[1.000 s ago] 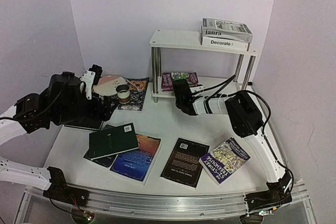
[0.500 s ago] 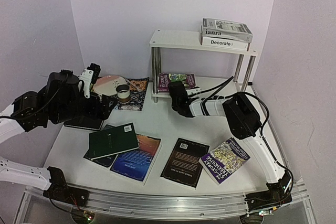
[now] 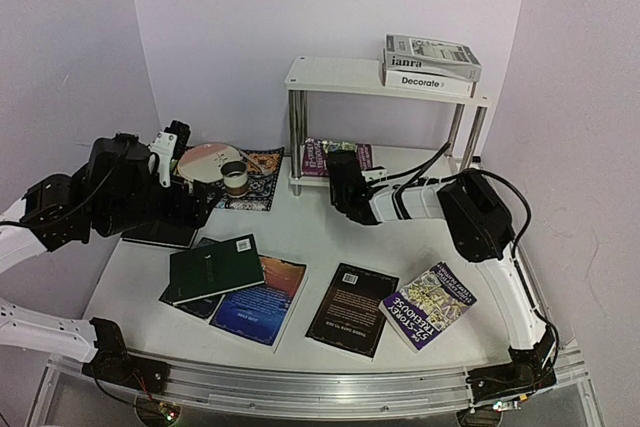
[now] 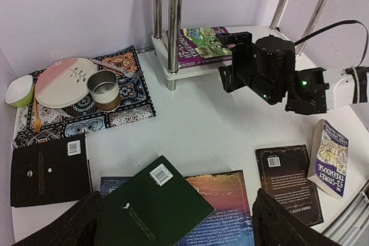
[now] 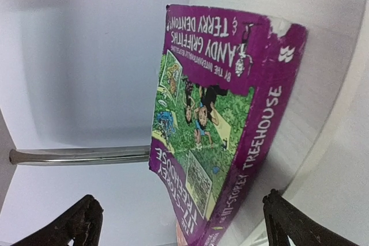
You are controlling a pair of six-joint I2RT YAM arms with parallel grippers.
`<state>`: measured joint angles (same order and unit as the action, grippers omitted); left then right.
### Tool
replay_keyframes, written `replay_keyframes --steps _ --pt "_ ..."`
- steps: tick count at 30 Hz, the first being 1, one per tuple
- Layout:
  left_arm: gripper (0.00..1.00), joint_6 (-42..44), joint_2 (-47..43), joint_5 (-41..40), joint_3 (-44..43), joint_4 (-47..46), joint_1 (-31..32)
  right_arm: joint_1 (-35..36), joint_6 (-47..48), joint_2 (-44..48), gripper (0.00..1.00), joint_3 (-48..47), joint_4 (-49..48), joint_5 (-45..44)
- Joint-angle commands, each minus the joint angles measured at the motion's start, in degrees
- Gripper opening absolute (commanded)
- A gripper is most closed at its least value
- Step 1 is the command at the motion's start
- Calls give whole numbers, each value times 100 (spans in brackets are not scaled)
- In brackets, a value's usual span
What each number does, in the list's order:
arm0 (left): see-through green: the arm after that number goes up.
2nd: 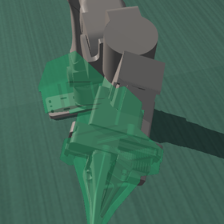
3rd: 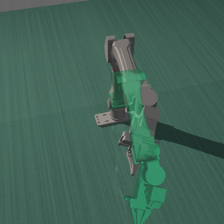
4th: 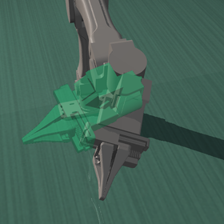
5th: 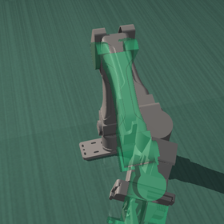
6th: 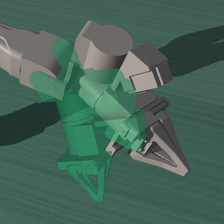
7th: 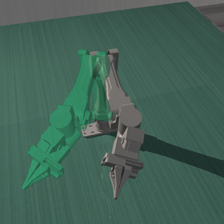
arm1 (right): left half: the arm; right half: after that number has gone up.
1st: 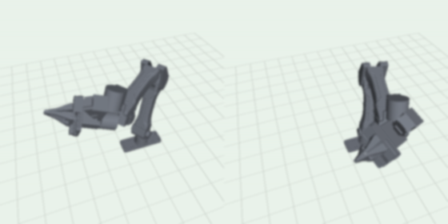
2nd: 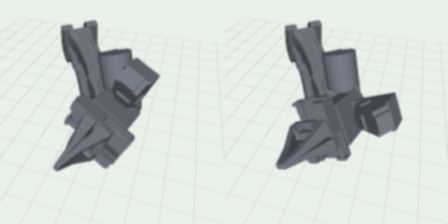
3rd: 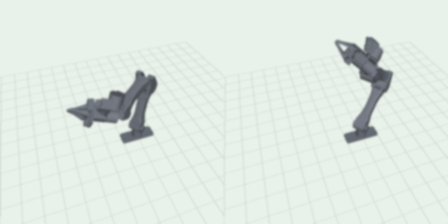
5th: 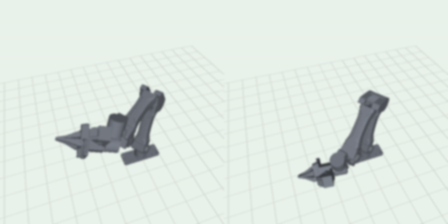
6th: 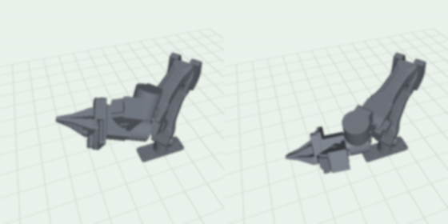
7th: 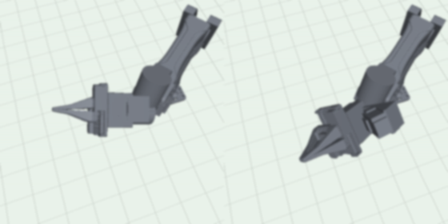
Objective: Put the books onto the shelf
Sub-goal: Place the book on the shelf, then move the book to the center of the board.
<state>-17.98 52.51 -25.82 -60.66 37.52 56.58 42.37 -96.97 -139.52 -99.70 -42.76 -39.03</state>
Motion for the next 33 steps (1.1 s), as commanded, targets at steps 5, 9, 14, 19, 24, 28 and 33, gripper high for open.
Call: replay_keyframes --steps 5,9,14,19,24,28,33 --pt "90 -69 -22 -298 121 -103 -24 53 -350 1033 98 918 837 919" --pt "90 -87 67 -287 167 -160 -24 70 -59 1640 98 1647 942 1354" --pt "91 -263 268 -210 219 -253 -24 61 1266 2804 98 2814 1290 1845" --pt "92 -205 706 368 187 -439 -33 63 2426 4095 98 3770 2486 2291" --pt "96 77 1502 870 -180 -506 -41 -266 3250 4986 98 4203 4041 3733" --pt "97 378 2248 1307 -642 -547 -34 -394 4305 5112 98 3597 6439 4270" --pt "96 590 3181 1976 -1265 -590 -34 -394 4921 5462 98 3662 7978 4159"
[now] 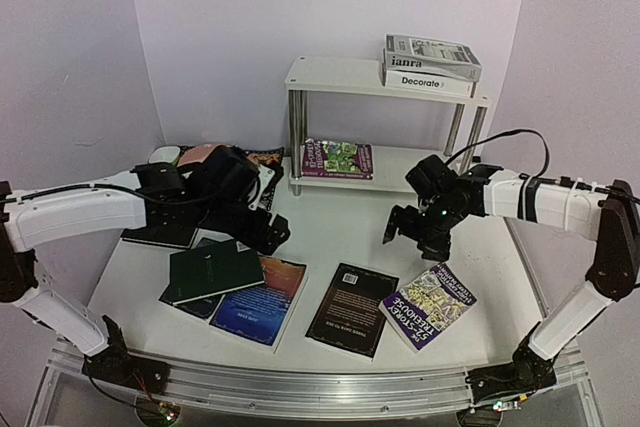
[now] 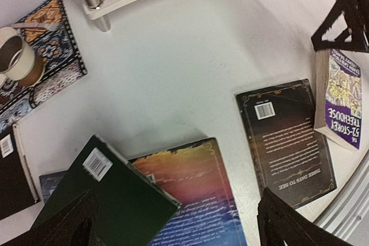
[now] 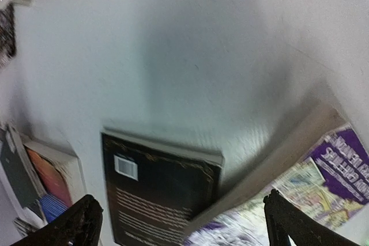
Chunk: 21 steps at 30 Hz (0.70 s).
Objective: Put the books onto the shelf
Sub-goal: Move the book to the center of the board.
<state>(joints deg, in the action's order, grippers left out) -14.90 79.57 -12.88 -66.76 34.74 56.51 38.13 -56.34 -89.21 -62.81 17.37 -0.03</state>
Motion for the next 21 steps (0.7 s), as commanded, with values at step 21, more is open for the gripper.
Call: replay_keyframes --steps 21 --pt "88 469 2940 3120 -2439 -642 199 -212 288 1957 84 2214 2050 1196"
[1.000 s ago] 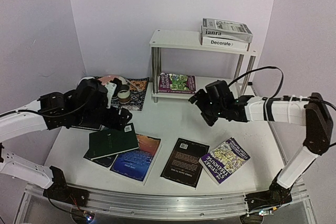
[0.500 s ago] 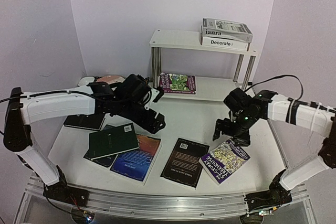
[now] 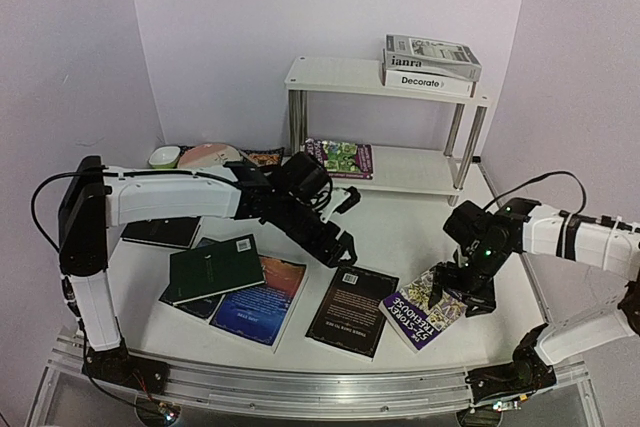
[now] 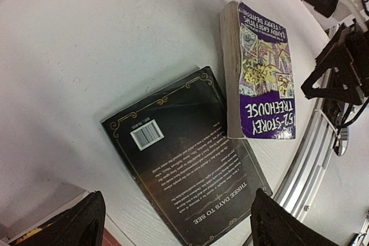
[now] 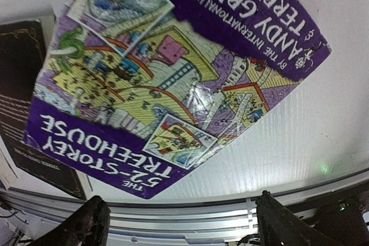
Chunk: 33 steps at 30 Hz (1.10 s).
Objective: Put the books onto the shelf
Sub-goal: Move the book to the center of the board.
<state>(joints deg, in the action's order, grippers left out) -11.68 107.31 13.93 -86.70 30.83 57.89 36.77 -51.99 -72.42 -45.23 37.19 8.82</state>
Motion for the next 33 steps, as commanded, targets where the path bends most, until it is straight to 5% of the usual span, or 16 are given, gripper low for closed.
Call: replay_keyframes --steps 1,13,21,33 --pt "87 149 242 510 -491 -250 69 -96 -235 391 82 620 -68 336" --pt "86 44 1038 929 -1029 -383 135 -142 -1786 1310 64 2537 -2716 275" --pt "86 -286 1324 914 -1195 -512 -35 -137 -2060 121 49 2366 -4253 269" --pt "86 -770 2213 1326 -2100 -596 -348 -179 -2206 -339 60 1752 -4257 350"
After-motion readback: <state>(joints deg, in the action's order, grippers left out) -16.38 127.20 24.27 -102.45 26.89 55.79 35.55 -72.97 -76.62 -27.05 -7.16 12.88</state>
